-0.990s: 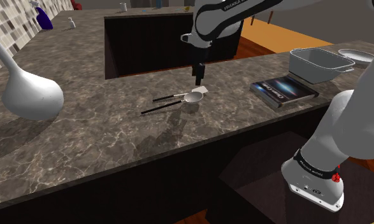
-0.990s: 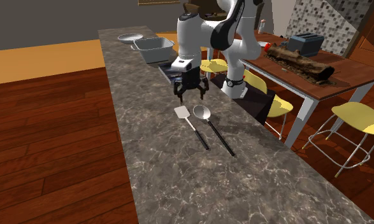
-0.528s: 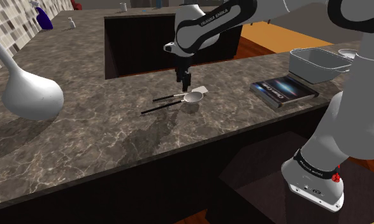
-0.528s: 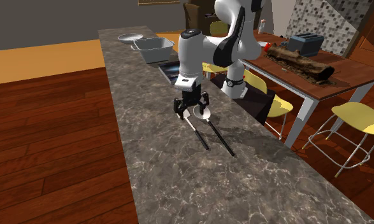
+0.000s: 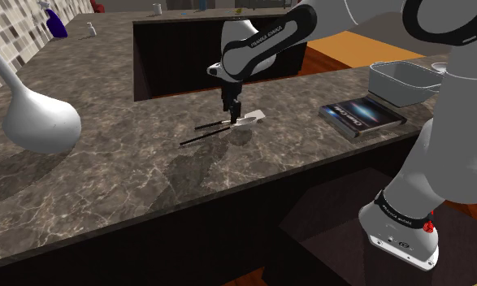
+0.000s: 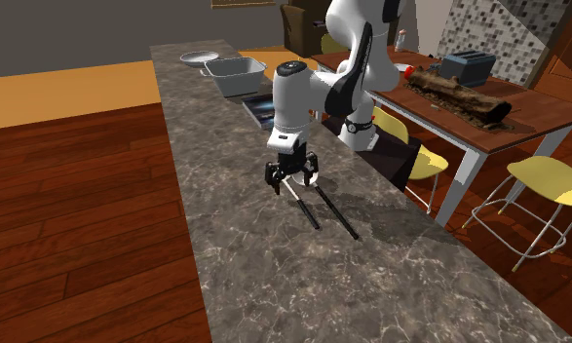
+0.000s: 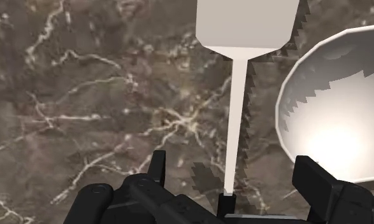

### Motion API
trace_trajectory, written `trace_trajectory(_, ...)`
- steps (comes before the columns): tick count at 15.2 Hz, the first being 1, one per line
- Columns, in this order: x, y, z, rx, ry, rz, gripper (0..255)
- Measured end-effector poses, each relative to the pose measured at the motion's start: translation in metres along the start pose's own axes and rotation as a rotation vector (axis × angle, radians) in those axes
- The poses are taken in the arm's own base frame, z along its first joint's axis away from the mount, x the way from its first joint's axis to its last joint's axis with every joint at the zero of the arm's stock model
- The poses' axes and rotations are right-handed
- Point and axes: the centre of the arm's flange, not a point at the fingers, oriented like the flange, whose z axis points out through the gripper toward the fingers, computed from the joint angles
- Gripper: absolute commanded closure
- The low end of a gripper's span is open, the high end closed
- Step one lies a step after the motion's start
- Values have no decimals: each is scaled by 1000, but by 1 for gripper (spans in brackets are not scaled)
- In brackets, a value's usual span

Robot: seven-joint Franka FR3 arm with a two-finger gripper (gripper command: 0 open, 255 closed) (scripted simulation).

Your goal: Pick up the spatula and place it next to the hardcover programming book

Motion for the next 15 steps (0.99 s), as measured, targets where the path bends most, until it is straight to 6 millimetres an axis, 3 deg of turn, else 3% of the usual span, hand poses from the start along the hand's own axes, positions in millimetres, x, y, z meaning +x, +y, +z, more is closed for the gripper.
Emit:
trace_trajectory(5, 0, 1, 0, -2, 2, 0, 0)
trace_trajectory(6, 0, 1, 1, -3, 2, 0, 255)
trace_trajectory(15, -1, -1, 6, 8, -4, -4, 255)
